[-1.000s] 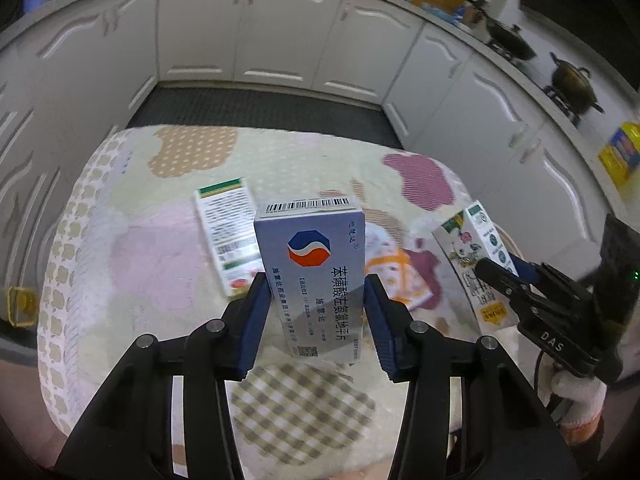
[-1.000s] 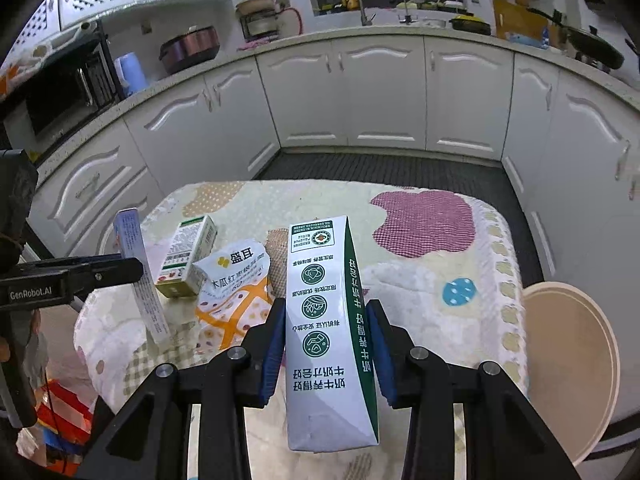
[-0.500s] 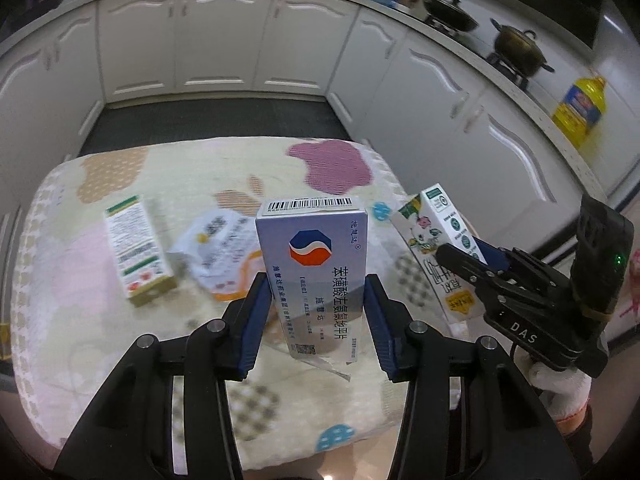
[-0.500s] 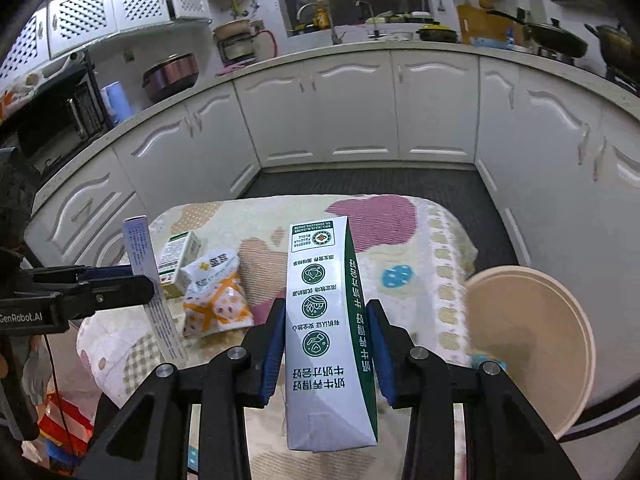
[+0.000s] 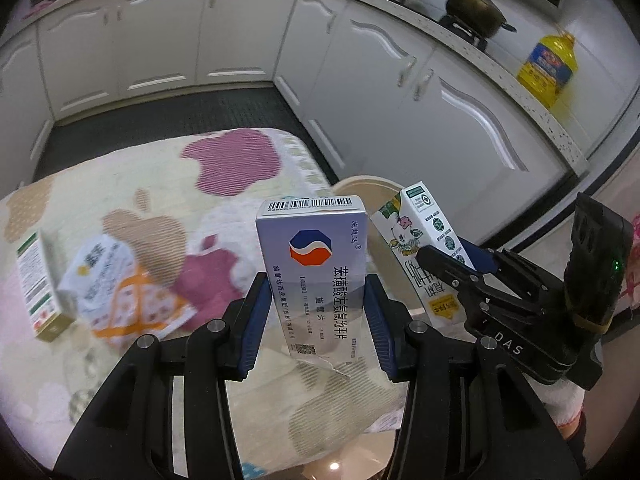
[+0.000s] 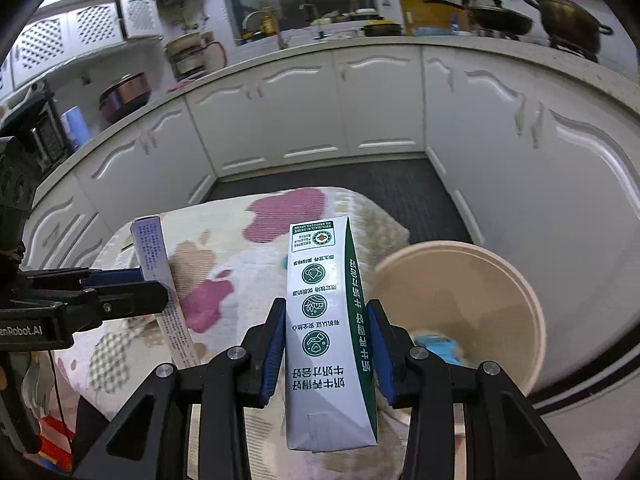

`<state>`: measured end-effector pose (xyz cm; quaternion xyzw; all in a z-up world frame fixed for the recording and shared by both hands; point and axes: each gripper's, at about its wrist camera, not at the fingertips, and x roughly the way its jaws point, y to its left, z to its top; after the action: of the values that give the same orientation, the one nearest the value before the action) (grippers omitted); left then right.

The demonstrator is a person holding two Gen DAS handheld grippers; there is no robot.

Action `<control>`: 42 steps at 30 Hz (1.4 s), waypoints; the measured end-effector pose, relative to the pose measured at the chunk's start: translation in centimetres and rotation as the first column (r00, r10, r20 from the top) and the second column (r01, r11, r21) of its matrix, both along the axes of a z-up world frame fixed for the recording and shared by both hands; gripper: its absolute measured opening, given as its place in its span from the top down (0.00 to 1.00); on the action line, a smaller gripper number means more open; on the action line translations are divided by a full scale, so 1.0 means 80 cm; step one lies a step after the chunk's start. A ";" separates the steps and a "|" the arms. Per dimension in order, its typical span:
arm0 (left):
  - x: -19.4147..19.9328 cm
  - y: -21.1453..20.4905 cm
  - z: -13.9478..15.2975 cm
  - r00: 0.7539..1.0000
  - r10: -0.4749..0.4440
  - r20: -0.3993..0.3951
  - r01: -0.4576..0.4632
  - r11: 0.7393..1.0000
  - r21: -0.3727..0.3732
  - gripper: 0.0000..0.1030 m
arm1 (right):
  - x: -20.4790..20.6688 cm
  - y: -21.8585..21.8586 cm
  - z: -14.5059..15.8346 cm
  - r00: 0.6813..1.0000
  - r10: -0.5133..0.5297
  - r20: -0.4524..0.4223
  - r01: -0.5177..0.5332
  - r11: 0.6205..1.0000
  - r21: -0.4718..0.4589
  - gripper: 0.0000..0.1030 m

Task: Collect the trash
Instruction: 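Lift the milk carton and medicine box and carry both over the beige bin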

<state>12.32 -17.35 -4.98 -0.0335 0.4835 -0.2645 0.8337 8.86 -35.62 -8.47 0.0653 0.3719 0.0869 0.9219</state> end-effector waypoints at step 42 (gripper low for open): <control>0.076 -0.198 -0.090 0.988 -0.104 -0.115 0.108 0.994 0.030 0.57 | 0.018 -0.166 -0.106 0.951 -0.248 -0.186 0.265 0.962 0.067 0.63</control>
<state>18.42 -33.20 -12.18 -0.0077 0.5360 -0.2974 0.7900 10.31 -48.88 -16.95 0.1625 0.4357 -0.0229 0.8850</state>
